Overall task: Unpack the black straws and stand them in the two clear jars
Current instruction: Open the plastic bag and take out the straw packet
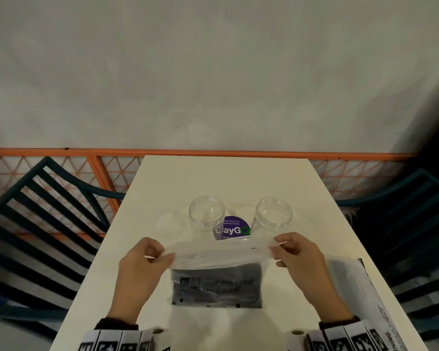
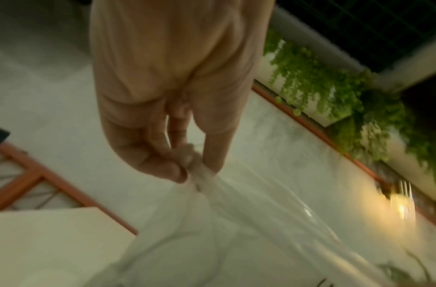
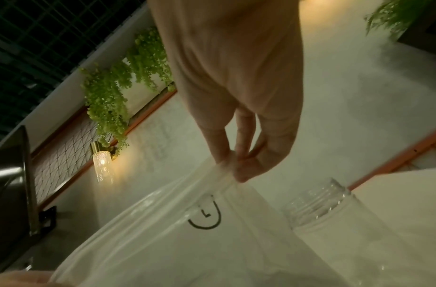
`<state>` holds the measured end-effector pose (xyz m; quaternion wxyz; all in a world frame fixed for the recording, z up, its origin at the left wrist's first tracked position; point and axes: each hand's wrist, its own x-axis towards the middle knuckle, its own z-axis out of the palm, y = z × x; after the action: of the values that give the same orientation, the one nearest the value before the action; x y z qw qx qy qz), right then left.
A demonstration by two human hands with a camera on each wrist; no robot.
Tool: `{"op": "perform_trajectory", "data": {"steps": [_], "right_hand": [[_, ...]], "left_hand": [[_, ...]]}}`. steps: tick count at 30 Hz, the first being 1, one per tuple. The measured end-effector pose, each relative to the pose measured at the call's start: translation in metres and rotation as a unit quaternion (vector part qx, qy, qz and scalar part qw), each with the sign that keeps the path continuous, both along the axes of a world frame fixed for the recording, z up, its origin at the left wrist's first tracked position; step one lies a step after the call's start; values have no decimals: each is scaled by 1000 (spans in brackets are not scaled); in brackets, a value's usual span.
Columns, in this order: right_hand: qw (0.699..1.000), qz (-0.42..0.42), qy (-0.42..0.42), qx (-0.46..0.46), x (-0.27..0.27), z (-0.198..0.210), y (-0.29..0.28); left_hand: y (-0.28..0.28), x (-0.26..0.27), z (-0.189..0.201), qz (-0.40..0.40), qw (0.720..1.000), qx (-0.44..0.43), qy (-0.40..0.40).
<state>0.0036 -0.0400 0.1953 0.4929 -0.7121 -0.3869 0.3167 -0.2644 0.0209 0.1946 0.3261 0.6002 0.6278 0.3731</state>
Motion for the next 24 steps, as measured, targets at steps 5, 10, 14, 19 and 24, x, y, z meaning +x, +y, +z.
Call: {"op": "perform_trajectory", "data": {"steps": [5,10,14,19,24], "right_hand": [[967,85,237,-19,-20,5,5],[876,125,462,-69,-24,6,6],[786,105,608,-31,-2,2,4],[793,116,598,-14,1,8,1],[935,117,331,-48,-12,8,-8]], "left_hand": [[-4,14,9,-119,943,-167,-264],[-5,14,17,-151,786,-317,-509],[-5,2,13,-138,730,-320,-588],[-15,1,15,-179,816,-269,-480],[-12,-4,-3,-83,949,-186,-241]]}}
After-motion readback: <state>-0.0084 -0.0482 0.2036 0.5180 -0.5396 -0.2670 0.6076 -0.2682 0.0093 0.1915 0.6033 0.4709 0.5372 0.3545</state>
